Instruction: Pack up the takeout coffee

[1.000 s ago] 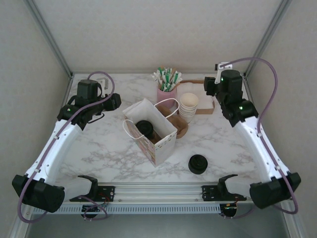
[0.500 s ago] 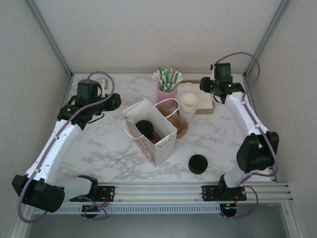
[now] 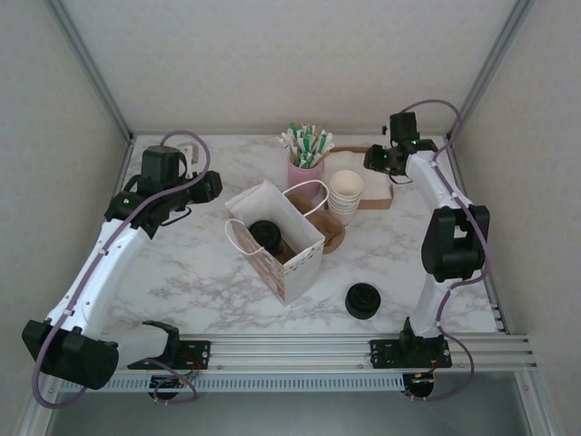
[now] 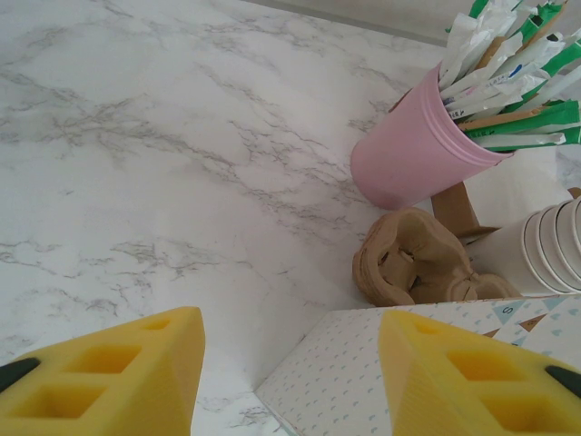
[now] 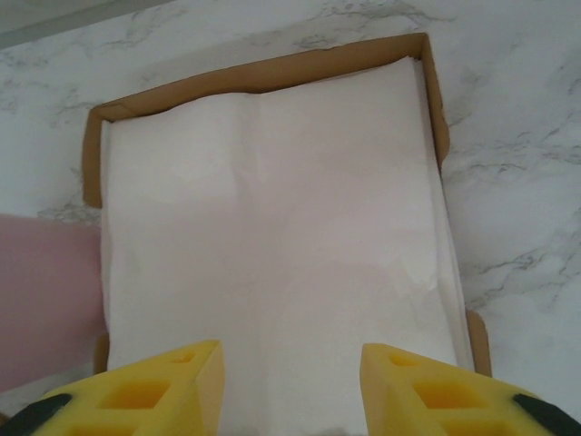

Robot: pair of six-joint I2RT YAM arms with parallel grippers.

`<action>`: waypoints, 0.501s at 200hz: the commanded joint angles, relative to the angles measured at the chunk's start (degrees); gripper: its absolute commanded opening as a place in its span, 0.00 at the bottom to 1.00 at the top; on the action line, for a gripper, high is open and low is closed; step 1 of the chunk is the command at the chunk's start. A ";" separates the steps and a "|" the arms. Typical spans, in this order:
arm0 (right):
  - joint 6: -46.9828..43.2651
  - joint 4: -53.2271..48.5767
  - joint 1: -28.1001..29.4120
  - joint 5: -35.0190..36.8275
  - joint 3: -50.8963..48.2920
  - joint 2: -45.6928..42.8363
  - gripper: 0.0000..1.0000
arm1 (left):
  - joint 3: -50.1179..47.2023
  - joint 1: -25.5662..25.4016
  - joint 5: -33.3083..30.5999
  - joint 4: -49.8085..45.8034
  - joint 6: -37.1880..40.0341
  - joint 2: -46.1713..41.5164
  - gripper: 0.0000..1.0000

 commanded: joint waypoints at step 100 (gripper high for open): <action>-1.83 -11.74 0.46 2.14 19.22 18.04 0.57 | -0.69 -0.21 -0.91 0.21 1.03 0.83 0.54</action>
